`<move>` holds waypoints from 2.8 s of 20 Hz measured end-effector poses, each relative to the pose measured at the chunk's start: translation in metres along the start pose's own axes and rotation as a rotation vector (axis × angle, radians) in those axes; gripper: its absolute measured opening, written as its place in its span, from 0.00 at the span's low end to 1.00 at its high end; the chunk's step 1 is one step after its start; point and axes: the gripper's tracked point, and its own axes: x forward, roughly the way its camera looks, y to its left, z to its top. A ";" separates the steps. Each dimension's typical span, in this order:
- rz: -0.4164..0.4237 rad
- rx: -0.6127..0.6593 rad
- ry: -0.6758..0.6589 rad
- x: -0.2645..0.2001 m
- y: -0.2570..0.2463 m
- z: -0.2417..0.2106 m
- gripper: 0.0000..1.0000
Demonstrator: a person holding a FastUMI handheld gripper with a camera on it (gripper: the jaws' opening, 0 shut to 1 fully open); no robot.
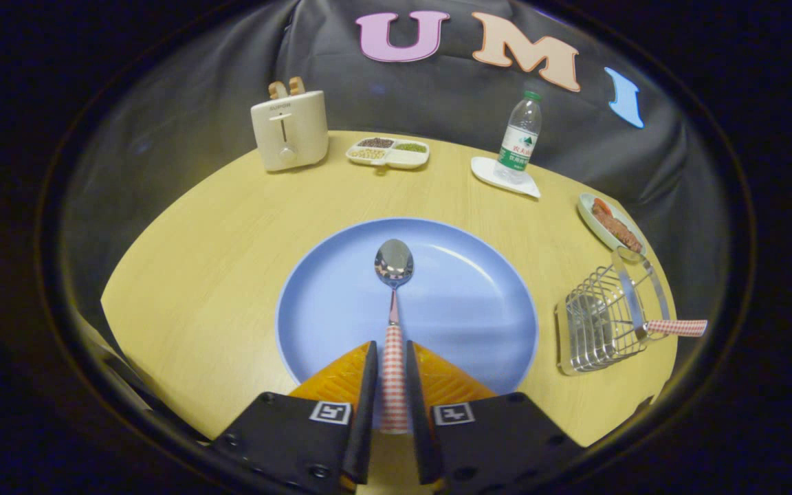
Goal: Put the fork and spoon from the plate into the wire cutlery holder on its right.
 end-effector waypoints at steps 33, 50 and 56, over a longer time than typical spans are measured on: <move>0.074 -0.236 0.156 -0.100 -0.141 0.045 0.08; 0.101 -0.435 0.455 -0.137 -0.239 0.038 0.08; 0.145 -0.479 0.556 -0.133 -0.242 0.042 0.08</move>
